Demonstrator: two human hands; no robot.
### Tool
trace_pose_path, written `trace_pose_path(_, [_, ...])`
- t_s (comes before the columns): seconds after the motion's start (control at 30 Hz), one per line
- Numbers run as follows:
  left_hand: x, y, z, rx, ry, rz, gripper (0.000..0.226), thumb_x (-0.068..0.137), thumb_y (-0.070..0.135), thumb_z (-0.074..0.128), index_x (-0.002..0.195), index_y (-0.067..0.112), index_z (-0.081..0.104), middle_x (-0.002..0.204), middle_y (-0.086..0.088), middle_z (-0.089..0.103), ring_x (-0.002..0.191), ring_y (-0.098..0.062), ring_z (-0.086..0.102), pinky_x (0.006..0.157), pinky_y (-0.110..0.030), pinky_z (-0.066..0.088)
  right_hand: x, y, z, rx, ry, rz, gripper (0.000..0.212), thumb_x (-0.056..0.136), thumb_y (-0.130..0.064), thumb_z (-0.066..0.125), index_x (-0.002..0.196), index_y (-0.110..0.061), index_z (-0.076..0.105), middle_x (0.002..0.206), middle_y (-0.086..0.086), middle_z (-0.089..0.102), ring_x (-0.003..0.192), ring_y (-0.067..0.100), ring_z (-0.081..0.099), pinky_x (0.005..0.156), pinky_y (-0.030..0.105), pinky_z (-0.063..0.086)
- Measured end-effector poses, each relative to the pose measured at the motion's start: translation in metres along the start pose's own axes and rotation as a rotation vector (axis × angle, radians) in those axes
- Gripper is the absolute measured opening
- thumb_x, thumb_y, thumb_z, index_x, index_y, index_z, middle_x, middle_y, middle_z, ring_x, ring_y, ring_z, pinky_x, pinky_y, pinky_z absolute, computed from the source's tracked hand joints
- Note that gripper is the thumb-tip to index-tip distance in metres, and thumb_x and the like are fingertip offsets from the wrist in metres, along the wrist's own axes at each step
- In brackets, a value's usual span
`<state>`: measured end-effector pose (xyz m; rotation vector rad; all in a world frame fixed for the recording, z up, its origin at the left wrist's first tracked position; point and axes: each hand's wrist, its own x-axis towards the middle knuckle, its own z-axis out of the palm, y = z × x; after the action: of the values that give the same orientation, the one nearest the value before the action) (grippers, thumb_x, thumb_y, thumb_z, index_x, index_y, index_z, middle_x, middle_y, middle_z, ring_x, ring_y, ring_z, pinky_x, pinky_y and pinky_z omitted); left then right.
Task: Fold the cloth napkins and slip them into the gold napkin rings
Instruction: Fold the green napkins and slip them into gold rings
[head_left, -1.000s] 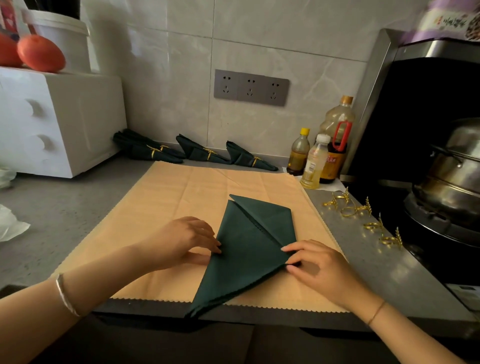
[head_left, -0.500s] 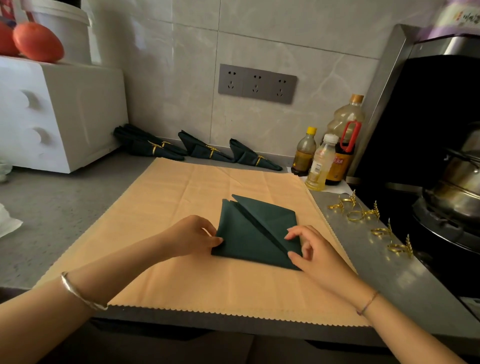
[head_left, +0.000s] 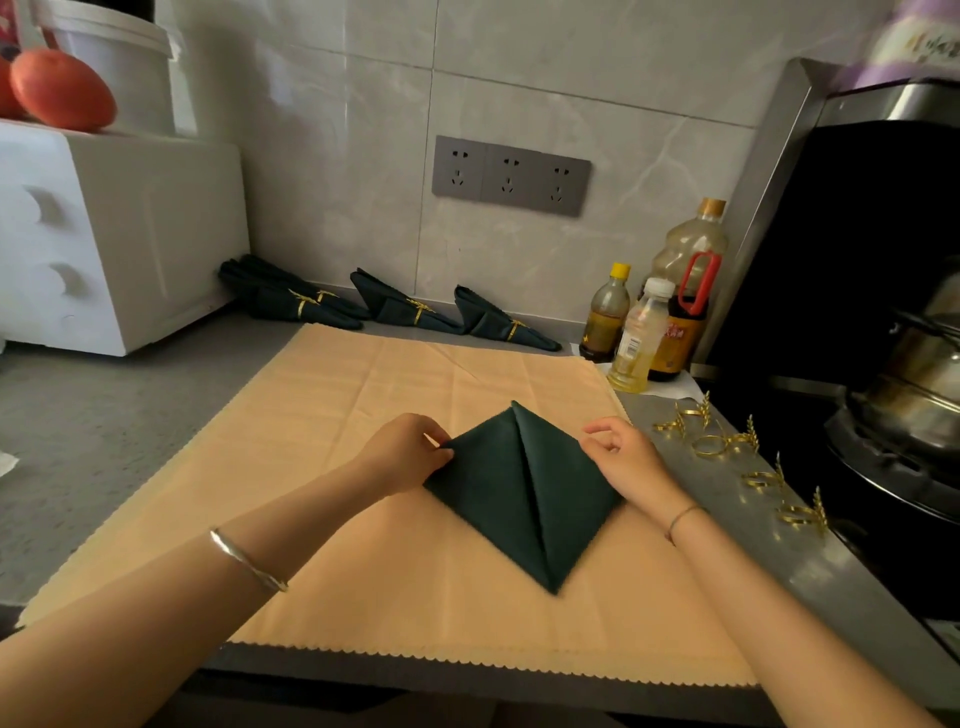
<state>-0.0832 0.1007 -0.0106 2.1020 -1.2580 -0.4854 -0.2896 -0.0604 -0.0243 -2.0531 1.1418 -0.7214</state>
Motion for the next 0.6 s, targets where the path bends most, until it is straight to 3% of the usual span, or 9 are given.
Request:
trace_pose_path(0.07, [0.008, 0.002, 0.002, -0.006, 0.035, 0.012, 0.020, 0.095, 0.021, 0.055, 0.113, 0.015, 0.063, 0.104, -0.005, 0.062, 0.083, -0.016, 0.056, 0.060, -0.020, 0.045, -0.016, -0.001, -0.004, 0.027, -0.021, -0.006, 0.022, 0.088, -0.019, 0.063, 0.109, -0.016, 0.055, 0.071, 0.003, 0.059, 0.066, 0.013, 0.052, 0.057, 0.019, 0.037])
trace_pose_path(0.2, [0.026, 0.009, 0.013, -0.030, 0.046, 0.032, 0.019, 0.095, 0.017, 0.055, 0.112, 0.015, 0.063, 0.119, -0.006, 0.062, 0.105, -0.021, 0.058, 0.086, -0.029, 0.049, -0.052, -0.003, -0.012, 0.188, -0.033, 0.007, 0.029, 0.085, -0.011, 0.067, 0.108, -0.015, 0.050, 0.068, 0.006, 0.061, 0.065, 0.018, 0.058, 0.056, 0.019, 0.042])
trace_pose_path(0.27, [0.032, 0.014, 0.018, -0.052, 0.031, 0.040, 0.017, 0.095, 0.016, 0.055, 0.110, 0.015, 0.063, 0.120, -0.008, 0.061, 0.107, -0.023, 0.058, 0.089, -0.030, 0.048, -0.062, -0.003, -0.014, 0.209, -0.049, 0.018, 0.029, 0.085, -0.009, 0.066, 0.107, -0.015, 0.048, 0.068, 0.007, 0.062, 0.062, 0.016, 0.059, 0.051, 0.017, 0.041])
trace_pose_path(0.4, [0.032, 0.016, 0.029, -0.010, 0.066, 0.044, 0.020, 0.095, 0.019, 0.054, 0.113, 0.018, 0.061, 0.122, -0.007, 0.060, 0.110, -0.023, 0.056, 0.095, -0.037, 0.048, -0.057, 0.001, -0.013, 0.102, 0.025, 0.012, 0.031, 0.085, -0.020, 0.067, 0.108, -0.022, 0.047, 0.068, 0.016, 0.064, 0.064, 0.026, 0.061, 0.059, 0.034, 0.045])
trace_pose_path(0.5, [0.012, 0.018, 0.033, 0.121, 0.133, 0.089, 0.044, 0.097, 0.030, 0.050, 0.138, 0.016, 0.042, 0.139, -0.008, 0.047, 0.127, -0.025, 0.042, 0.106, -0.038, 0.037, -0.046, 0.002, -0.009, 0.044, 0.089, 0.020, 0.026, 0.085, -0.034, 0.066, 0.097, -0.034, 0.043, 0.081, 0.023, 0.065, 0.076, 0.035, 0.063, 0.070, 0.045, 0.051])
trace_pose_path(0.6, [-0.021, 0.025, 0.041, 0.238, 0.141, 0.133, 0.064, 0.099, 0.044, 0.038, 0.151, 0.012, 0.017, 0.154, -0.007, 0.025, 0.143, -0.024, 0.020, 0.117, -0.035, 0.017, -0.038, -0.002, -0.005, 0.049, 0.107, 0.020, 0.028, 0.086, -0.033, 0.066, 0.101, -0.029, 0.043, 0.077, 0.016, 0.063, 0.077, 0.031, 0.063, 0.071, 0.044, 0.051])
